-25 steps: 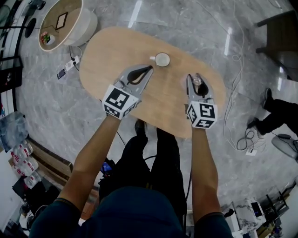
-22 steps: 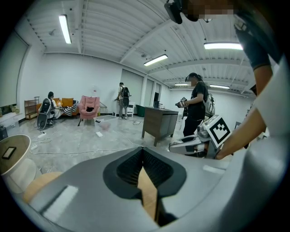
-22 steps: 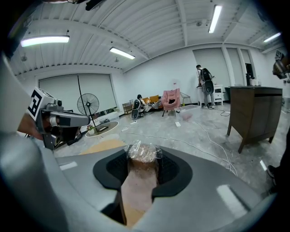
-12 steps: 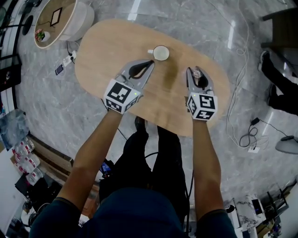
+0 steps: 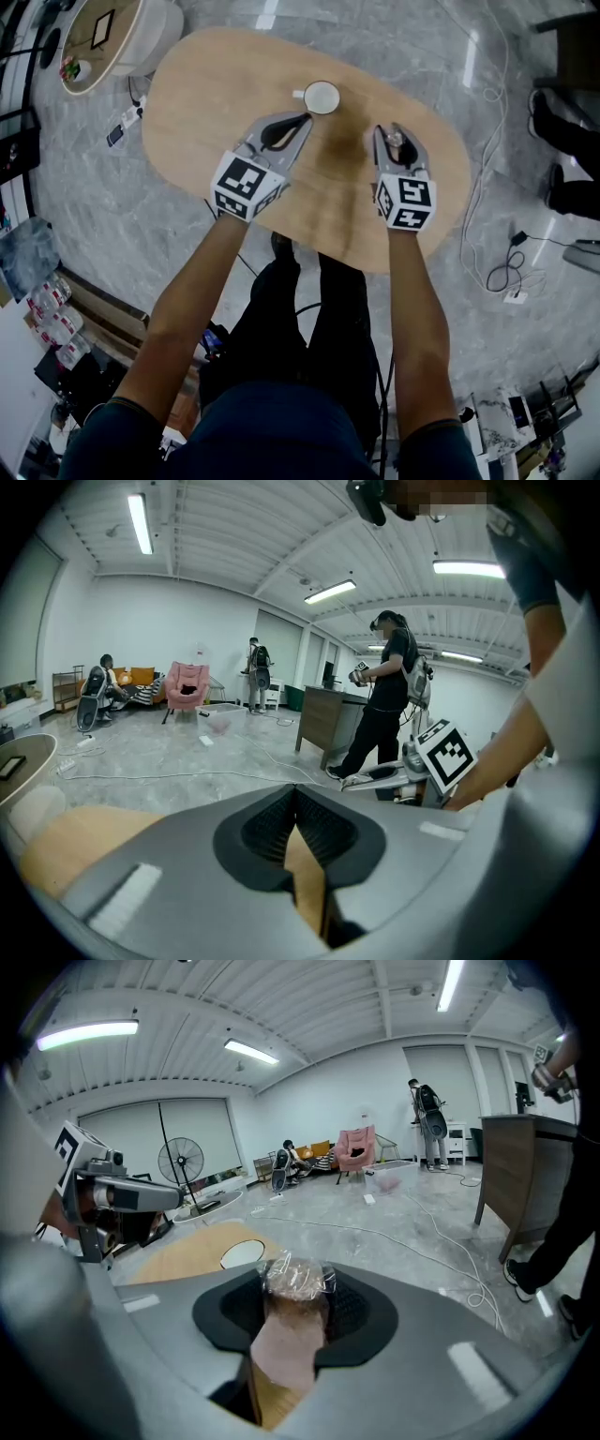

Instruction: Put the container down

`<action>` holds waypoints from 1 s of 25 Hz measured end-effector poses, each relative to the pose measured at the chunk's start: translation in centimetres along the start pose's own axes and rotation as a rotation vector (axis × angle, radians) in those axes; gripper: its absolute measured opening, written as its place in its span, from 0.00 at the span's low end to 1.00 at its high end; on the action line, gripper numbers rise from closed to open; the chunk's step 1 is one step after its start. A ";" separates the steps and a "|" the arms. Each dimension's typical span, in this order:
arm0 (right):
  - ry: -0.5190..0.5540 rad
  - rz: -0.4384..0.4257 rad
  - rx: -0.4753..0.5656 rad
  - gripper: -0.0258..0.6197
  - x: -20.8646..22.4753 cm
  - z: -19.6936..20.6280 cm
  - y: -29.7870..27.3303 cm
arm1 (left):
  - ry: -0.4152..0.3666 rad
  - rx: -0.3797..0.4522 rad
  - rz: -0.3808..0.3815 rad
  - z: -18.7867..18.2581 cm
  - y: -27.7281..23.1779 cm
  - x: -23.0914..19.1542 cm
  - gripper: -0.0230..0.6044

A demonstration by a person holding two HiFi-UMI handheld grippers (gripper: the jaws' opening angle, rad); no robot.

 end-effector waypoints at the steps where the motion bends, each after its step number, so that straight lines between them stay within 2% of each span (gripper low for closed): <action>1: 0.002 0.000 -0.002 0.25 0.1 0.3 -0.3 | 0.001 -0.001 -0.001 0.3 -0.2 -0.1 0.03; 15: 0.034 0.008 -0.005 0.25 0.0 2.9 -2.5 | 0.013 -0.009 -0.004 3.2 -1.9 -1.1 0.03; 25: 0.057 0.004 -0.020 0.25 -0.2 4.3 -3.4 | 0.015 -0.005 0.002 3.6 -2.3 -1.7 0.03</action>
Point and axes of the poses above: the fingertips, and each gripper's own axes: y backward along the fingers, x to its right, z out of its underside, the point moved 3 cm from there along y, backward along the fingers, and after that the axes turned 5 degrees about z, right-handed, at the moved point
